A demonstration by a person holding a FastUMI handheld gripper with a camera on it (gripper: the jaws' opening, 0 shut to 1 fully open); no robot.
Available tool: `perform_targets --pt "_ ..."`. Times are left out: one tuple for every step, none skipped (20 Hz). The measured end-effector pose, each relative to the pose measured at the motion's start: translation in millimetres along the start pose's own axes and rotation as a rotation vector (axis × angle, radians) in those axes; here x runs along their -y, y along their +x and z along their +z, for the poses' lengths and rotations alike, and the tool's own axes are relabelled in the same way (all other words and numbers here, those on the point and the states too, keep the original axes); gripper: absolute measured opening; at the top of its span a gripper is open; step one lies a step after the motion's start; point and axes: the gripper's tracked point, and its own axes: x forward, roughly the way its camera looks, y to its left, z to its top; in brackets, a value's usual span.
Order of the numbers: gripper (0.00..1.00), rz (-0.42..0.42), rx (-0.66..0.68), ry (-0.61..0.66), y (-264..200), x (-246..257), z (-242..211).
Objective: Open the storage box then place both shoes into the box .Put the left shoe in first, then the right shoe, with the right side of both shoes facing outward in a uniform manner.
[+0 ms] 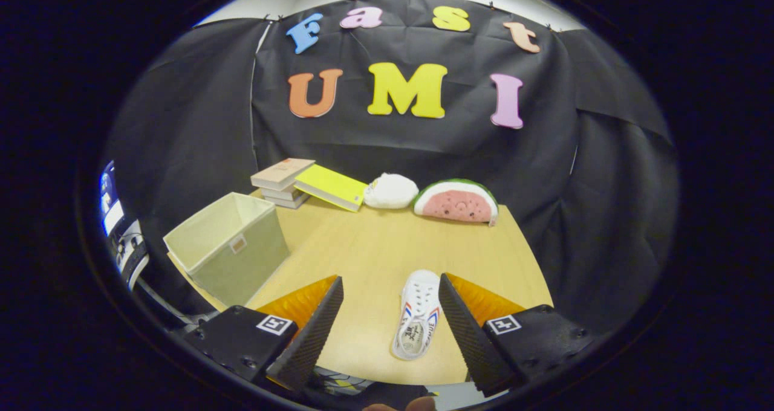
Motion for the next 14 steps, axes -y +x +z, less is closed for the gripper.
perform_targets --pt "1.0 -0.015 -0.03 0.017 9.2 13.9 -7.4" --pt "1.0 -0.035 -0.072 0.025 17.0 27.6 -14.8" --pt "1.0 -0.054 -0.09 0.03 23.4 40.7 -17.9" --pt "1.0 -0.074 -0.103 0.048 28.2 55.2 -18.8" --pt "1.0 -0.068 -0.133 0.058 35.3 59.2 -20.7" --pt "1.0 -0.049 -0.166 0.076 41.9 58.7 -27.2" --pt "1.0 -0.034 -0.198 0.09 49.0 57.2 -32.9" --pt "1.0 -0.029 -0.221 0.09 55.0 58.0 -37.5" --pt "1.0 -0.04 -0.239 0.084 64.9 65.1 -44.8" --pt "1.0 -0.053 -0.265 0.073 70.3 69.3 -50.5" --pt "1.0 -0.046 -0.293 0.075 74.5 68.9 -57.5" --pt "1.0 -0.026 -0.32 0.089 77.4 65.4 -63.0" --pt "1.0 -0.013 -0.335 0.1 80.7 63.2 -66.5" --pt "1.0 -0.017 -0.345 0.095 84.0 64.3 -70.7"
